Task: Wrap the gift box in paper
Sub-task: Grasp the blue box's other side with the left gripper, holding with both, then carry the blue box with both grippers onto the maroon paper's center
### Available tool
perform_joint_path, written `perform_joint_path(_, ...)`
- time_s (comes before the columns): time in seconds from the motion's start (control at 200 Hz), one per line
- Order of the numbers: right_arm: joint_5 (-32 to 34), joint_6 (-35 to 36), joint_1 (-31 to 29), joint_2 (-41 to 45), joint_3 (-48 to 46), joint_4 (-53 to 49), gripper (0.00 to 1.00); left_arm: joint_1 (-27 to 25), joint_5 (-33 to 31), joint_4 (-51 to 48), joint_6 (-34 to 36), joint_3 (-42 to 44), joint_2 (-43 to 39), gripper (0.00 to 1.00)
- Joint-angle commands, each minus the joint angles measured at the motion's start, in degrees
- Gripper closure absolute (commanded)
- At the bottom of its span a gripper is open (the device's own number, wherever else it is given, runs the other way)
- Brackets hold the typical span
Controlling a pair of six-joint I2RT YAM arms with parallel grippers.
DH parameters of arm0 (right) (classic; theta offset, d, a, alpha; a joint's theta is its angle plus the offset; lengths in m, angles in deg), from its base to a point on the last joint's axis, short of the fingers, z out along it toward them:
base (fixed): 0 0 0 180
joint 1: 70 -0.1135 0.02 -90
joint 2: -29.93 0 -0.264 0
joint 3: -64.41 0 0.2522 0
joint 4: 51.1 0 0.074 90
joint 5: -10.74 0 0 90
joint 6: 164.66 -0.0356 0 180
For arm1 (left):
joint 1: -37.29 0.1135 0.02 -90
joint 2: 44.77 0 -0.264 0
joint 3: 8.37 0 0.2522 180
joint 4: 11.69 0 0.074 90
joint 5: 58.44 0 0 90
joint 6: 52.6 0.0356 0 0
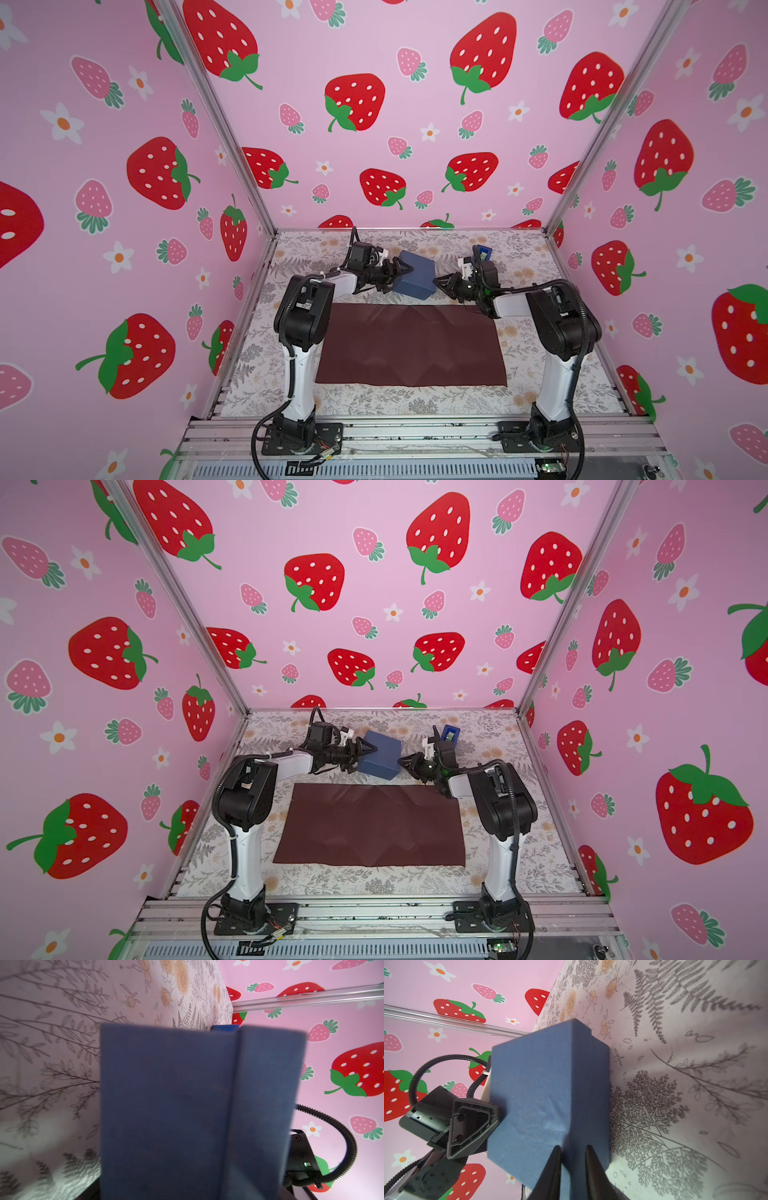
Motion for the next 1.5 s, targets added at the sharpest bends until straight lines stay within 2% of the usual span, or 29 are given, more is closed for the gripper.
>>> perform_joint_path(0.0,1.5,-0.1,-0.5,-1.0,-0.6,-6.3,0.77,-0.2,1.6,1.0,-0.7,-1.7,0.2,0.16)
perform_joint_path(0.14,1.7,0.7,-0.2,0.6,-0.2,-7.7,0.72,-0.1,1.4,0.3,-0.4,-2.1,0.0,0.20)
perform_joint_path(0.325,3.2,4.6,1.1,6.6,0.0,-13.6,0.59,0.1,0.5,-1.5,1.0,-2.2,-2.3,0.24)
perform_joint_path(0.62,3.4,12.4,4.8,18.4,0.0,-25.7,0.54,0.5,-2.0,-5.6,2.6,0.8,-11.1,0.24)
perform_joint_path(0.95,0.5,15.3,6.6,27.4,-3.1,-31.7,0.54,-0.7,-5.8,-5.4,-0.2,14.8,-26.5,0.25)
perform_joint_path(1.271,0.0,13.8,6.4,33.6,-10.3,-31.4,0.53,-8.8,-14.7,-4.0,-2.8,33.6,-42.4,0.25)
perform_joint_path(1.426,0.2,13.0,6.1,35.7,-13.1,-31.4,0.53,-12.2,-16.2,4.4,-8.6,41.2,-44.9,0.26)
perform_joint_path(1.496,-0.1,12.8,5.9,36.3,-13.7,-31.5,0.53,-13.4,-16.7,3.6,-8.4,41.7,-44.8,0.26)
